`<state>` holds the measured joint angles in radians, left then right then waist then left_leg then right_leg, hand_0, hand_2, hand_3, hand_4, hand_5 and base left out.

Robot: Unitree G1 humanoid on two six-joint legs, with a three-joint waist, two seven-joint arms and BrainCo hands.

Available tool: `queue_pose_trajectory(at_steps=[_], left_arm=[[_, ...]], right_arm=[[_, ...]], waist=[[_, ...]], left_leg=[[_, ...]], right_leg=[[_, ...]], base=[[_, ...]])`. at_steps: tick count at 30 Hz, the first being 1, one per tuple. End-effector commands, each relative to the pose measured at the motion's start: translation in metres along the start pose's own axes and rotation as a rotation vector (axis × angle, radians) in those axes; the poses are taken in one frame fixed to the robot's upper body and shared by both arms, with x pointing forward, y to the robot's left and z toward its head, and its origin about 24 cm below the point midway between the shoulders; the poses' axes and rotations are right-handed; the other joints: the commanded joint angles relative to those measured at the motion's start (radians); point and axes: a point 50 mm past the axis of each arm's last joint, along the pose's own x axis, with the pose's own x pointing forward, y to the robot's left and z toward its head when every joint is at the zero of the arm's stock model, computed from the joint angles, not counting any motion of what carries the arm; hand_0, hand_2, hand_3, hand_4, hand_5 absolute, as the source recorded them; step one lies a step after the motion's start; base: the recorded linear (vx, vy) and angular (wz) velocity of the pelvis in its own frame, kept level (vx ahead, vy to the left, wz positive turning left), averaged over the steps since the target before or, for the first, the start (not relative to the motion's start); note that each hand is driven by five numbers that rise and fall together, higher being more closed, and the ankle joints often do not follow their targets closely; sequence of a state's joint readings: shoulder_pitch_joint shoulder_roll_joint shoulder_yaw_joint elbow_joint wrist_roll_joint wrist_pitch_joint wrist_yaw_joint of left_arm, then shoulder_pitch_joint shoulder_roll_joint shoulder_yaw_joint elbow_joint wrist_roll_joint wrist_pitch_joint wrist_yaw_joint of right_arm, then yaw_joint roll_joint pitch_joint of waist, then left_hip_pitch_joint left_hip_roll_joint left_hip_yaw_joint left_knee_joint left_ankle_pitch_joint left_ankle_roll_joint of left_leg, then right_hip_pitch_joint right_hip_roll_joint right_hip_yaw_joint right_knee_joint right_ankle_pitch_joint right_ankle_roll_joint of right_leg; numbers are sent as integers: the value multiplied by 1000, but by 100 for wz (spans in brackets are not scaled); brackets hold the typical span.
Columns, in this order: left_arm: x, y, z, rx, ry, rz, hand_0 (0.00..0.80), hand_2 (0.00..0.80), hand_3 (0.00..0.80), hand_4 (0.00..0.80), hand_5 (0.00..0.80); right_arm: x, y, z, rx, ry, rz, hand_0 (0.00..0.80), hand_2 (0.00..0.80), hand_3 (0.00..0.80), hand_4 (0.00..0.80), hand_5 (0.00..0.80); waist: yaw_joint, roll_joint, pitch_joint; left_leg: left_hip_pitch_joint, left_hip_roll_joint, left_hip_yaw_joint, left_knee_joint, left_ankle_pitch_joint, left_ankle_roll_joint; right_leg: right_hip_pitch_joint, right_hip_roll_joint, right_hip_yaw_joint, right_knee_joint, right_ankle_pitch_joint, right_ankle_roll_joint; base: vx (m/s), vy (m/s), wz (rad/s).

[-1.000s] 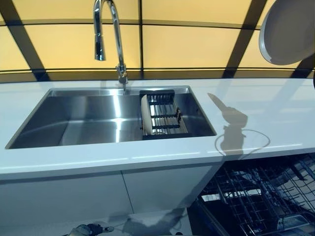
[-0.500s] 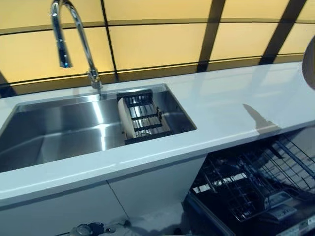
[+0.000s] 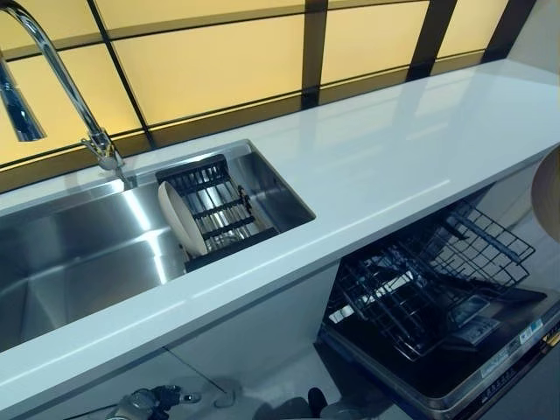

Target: Take plates into dishwasher

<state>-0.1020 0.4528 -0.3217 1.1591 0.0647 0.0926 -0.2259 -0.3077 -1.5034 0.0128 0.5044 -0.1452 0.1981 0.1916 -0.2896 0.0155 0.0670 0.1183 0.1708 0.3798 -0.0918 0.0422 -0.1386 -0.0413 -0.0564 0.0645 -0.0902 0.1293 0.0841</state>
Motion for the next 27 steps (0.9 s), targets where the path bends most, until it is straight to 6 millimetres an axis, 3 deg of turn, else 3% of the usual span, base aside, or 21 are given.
queue_pose_trajectory(at_steps=[1, 12, 27], left_arm=[[-13, 50, 4, 37, 3, 119, 0, 0, 0, 0, 0], [-12, 48, 17, 42, -40, 102, 0, 0, 0, 0, 0], [-9, 38, 26, 105, -46, 75, 0, 0, 0, 0, 0]], right_arm=[[-2, 2, 11, -3, -85, -82, 800, 800, 800, 800, 800], [2, 59, 26, -127, -76, -44, 800, 800, 800, 800, 800], [12, 116, 35, -330, 40, -18, 800, 800, 800, 800, 800]], waist=[[-4, -81, -4], [2, -69, 20], [67, -44, 27]], left_leg=[[66, 16, -9, 5, -47, 16], [80, 15, 3, 5, -57, 24], [65, 16, -34, 5, -50, 19]], right_leg=[[28, -33, 23, 4, -25, 84], [18, -37, 27, 6, -20, 93], [21, -59, -29, 5, -18, 93]], base=[[-24, 4, -6], [-15, 9, -3], [-3, -7, 4]])
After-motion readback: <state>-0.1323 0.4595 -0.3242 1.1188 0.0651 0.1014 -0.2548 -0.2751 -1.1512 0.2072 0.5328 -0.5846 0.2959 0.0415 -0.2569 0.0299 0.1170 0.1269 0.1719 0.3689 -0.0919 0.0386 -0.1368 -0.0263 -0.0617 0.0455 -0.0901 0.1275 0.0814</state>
